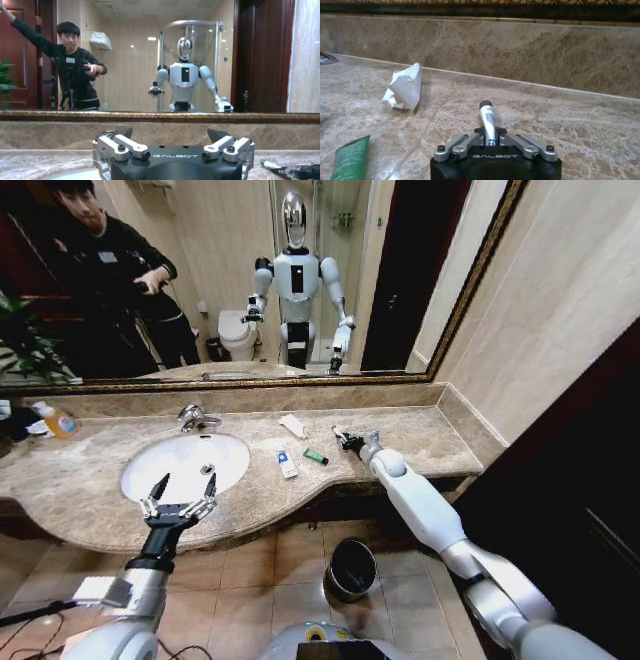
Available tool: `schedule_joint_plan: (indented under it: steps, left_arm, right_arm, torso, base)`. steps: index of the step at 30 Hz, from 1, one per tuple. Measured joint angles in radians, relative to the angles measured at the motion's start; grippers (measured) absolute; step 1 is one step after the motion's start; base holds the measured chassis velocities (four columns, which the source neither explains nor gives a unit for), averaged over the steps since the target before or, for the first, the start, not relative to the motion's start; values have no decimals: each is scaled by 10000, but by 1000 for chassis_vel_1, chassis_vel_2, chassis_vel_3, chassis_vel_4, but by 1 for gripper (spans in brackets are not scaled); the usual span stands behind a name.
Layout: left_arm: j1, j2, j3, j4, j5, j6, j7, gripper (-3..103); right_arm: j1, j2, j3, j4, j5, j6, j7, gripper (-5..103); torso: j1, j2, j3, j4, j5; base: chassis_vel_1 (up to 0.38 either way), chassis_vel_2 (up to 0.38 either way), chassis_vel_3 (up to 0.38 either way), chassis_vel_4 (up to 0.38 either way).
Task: Pick up the trash from the sink and place it in the trash bin.
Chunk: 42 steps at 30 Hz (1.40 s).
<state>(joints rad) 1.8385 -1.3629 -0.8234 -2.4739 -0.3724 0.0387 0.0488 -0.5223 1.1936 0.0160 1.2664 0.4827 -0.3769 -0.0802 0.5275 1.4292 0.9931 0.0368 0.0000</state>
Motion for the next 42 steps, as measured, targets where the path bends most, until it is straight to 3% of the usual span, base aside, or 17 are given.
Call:
schedule_joint_plan:
  steps: [4,10,20,31,34,42]
  left_arm:
    - [0,0,0,0,0,0,0,100]
    - [0,0,0,0,0,0,0,100]
    - [0,0,0,0,0,0,0,100]
    - [0,1,0,0,0,0,1,100]
    - [0,0,0,0,0,0,0,100]
    - [0,0,0,0,0,0,0,100]
  right_arm:
    - [-101,-136,-15,324,86,-46,101,4]
    - [-353,-440,-17,1055,240,-153,224,4]
    - [-1444,-1462,414,2990,700,-455,272,4]
    - [-5007,-3176,2272,5979,1394,-476,519,4]
    - [-5816,-3373,2631,6369,1530,20,598,4]
    - [-7155,-3587,3002,7250,1697,456,684,4]
  torso:
    - [2,-1,1,0,1]
    - [1,-2,1,1,1]
    - [1,-2,0,0,0]
    - [-2,0,-1,-4,0]
    - [-2,0,-1,0,1]
    - [-1,1,-1,0,-1]
  base:
    - [0,0,0,0]
    - [0,0,0,0]
    - [0,0,0,0]
    - [0,0,0,0]
    - [0,0,0,0]
    - [0,0,0,0]
